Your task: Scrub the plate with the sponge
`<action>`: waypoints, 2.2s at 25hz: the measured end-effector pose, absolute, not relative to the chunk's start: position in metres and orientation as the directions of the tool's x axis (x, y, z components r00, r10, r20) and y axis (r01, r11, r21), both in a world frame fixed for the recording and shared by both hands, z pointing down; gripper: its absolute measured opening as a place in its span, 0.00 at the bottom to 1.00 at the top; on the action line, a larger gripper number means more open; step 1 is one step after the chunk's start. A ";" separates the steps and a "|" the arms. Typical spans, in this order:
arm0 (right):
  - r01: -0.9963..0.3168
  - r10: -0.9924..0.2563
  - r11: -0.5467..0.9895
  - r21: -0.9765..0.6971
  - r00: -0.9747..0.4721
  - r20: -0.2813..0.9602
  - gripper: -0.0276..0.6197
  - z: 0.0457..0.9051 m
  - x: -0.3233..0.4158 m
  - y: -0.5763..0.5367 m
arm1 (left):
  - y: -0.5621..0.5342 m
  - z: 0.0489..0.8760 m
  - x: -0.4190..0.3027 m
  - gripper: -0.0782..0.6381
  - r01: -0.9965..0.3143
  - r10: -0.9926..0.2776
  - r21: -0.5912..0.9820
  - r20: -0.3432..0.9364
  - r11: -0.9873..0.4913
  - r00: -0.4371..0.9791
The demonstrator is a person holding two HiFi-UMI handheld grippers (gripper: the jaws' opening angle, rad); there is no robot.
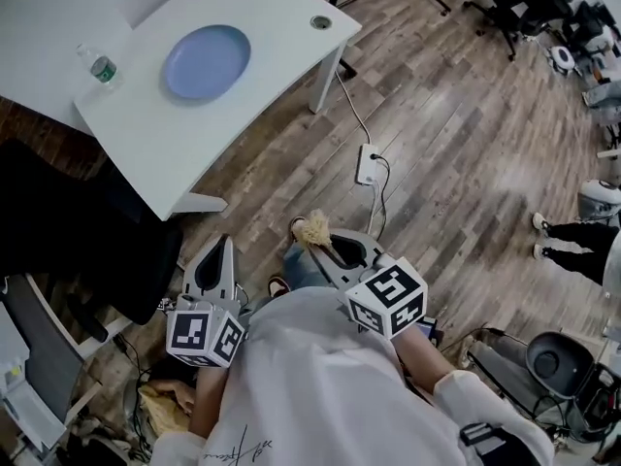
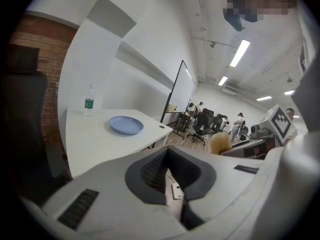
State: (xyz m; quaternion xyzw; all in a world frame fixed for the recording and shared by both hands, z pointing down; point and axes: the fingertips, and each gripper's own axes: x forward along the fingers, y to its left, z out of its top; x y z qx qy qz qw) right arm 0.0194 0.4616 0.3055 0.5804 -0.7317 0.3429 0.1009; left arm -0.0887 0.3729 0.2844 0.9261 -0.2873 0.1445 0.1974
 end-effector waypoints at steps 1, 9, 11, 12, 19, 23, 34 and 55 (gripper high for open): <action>-0.917 -0.778 0.100 -0.386 -0.314 0.544 0.11 0.308 0.026 0.452 | 0.364 0.284 -0.082 0.11 -0.591 -0.484 0.282 0.369 -0.755 0.794; -0.891 -0.767 0.195 -0.411 -0.399 0.502 0.11 0.309 0.073 0.405 | 0.320 0.284 -0.041 0.11 -0.637 -0.533 0.342 0.355 -0.691 0.768; -0.888 -0.760 0.218 -0.406 -0.415 0.500 0.11 0.308 0.083 0.394 | 0.309 0.286 -0.038 0.11 -0.659 -0.554 0.342 0.359 -0.670 0.751; -0.887 -0.756 0.227 -0.403 -0.421 0.501 0.11 0.309 0.087 0.388 | 0.303 0.286 -0.038 0.11 -0.672 -0.567 0.342 0.364 -0.656 0.739; -0.879 -0.740 0.265 -0.397 -0.450 0.500 0.11 0.305 0.110 0.348 | 0.266 0.282 -0.038 0.11 -0.726 -0.626 0.355 0.368 -0.589 0.688; -0.893 -0.747 0.255 -0.372 -0.426 0.510 0.11 0.306 0.125 0.318 | 0.240 0.287 -0.038 0.11 -0.744 -0.648 0.369 0.368 -0.557 0.667; -0.897 -0.735 0.275 -0.347 -0.429 0.525 0.11 0.302 0.133 0.207 | 0.131 0.286 -0.029 0.11 -0.754 -0.671 0.356 0.347 -0.552 0.655; -0.922 -0.683 0.306 -0.238 -0.387 0.620 0.11 0.319 0.121 0.072 | 0.018 0.314 -0.058 0.11 -0.758 -0.664 0.378 0.369 -0.531 0.650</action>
